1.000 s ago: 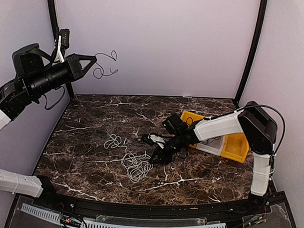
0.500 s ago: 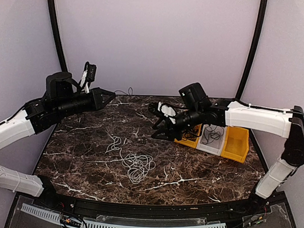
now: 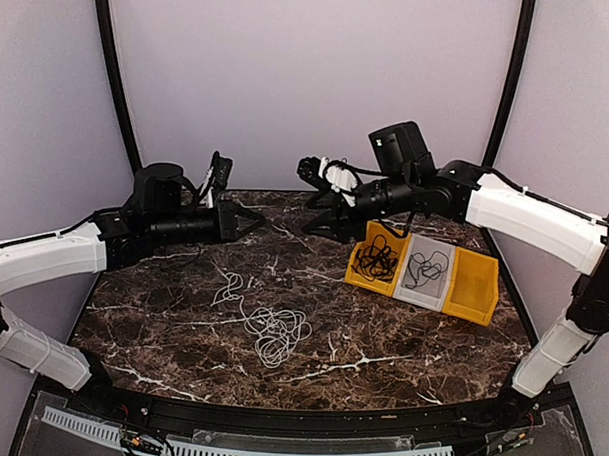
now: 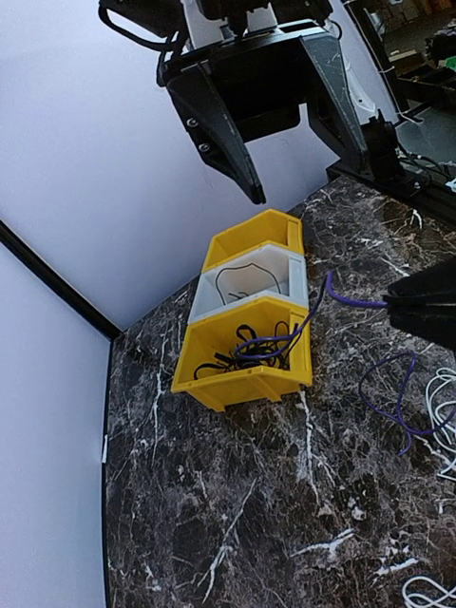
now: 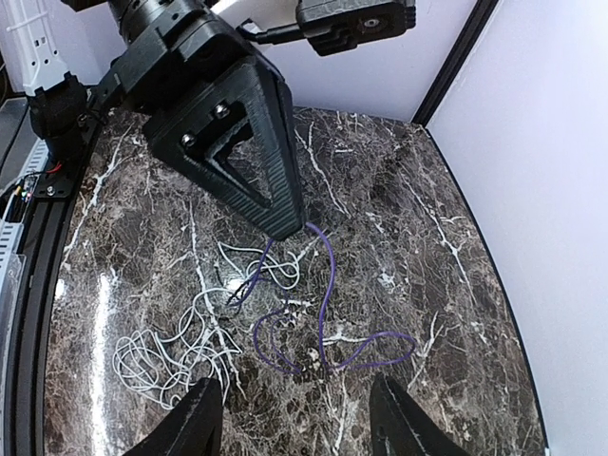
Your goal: Untangle the cables
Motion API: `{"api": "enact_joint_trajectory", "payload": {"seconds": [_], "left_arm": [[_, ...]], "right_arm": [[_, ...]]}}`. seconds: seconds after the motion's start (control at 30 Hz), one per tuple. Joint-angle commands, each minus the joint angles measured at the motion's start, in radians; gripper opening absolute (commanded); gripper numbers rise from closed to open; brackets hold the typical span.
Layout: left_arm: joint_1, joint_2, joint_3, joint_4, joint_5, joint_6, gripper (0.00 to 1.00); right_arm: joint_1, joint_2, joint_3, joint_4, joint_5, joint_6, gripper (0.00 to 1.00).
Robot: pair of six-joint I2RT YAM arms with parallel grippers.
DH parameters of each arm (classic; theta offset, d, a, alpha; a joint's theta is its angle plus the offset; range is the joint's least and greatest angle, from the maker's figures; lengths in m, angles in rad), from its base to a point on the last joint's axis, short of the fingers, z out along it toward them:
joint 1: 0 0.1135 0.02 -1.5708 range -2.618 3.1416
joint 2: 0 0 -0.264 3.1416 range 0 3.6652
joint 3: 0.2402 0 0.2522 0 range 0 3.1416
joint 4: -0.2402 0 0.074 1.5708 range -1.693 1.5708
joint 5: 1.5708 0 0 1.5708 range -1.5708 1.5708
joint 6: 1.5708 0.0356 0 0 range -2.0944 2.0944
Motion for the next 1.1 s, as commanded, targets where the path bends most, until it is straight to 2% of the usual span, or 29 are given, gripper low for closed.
{"api": "enact_joint_trajectory", "payload": {"seconds": [0.0,0.2,0.3,0.4,0.5,0.57,0.6,0.67,0.73,0.9,1.07], "left_arm": [[-0.030,0.008,-0.006,0.079,0.072,-0.016,0.00],[-0.059,0.028,0.001,0.087,0.098,-0.012,0.00],[-0.066,0.028,0.002,0.077,0.096,-0.006,0.00],[-0.066,0.018,-0.006,0.077,0.088,-0.004,0.00],[-0.067,0.010,-0.011,0.071,0.072,0.001,0.00],[-0.067,0.008,-0.013,0.064,0.060,0.005,0.10],[-0.067,0.008,-0.012,0.051,0.053,0.007,0.19],[-0.067,0.005,-0.012,0.032,0.025,0.017,0.30],[-0.067,-0.003,-0.023,0.029,-0.001,0.026,0.34],[-0.066,-0.007,-0.078,0.051,-0.028,0.029,0.36],[-0.067,0.027,-0.078,0.046,-0.052,0.044,0.36]], "right_arm": [[-0.004,0.058,0.063,-0.022,-0.020,0.004,0.56],[-0.003,0.127,0.092,-0.059,-0.097,0.015,0.55],[-0.004,0.137,0.096,-0.046,-0.096,0.050,0.39],[-0.005,0.129,0.096,-0.033,-0.088,0.072,0.15],[-0.012,0.112,0.090,-0.025,-0.086,0.086,0.00],[-0.019,0.095,0.077,-0.029,-0.085,0.091,0.00],[-0.027,0.085,0.067,-0.031,-0.087,0.093,0.00],[-0.051,0.059,0.036,-0.031,-0.090,0.090,0.00],[-0.084,0.016,-0.008,-0.026,-0.087,0.087,0.00],[-0.194,-0.092,-0.093,-0.061,-0.068,0.055,0.00],[-0.385,-0.229,-0.233,-0.085,-0.075,0.030,0.00]]}}
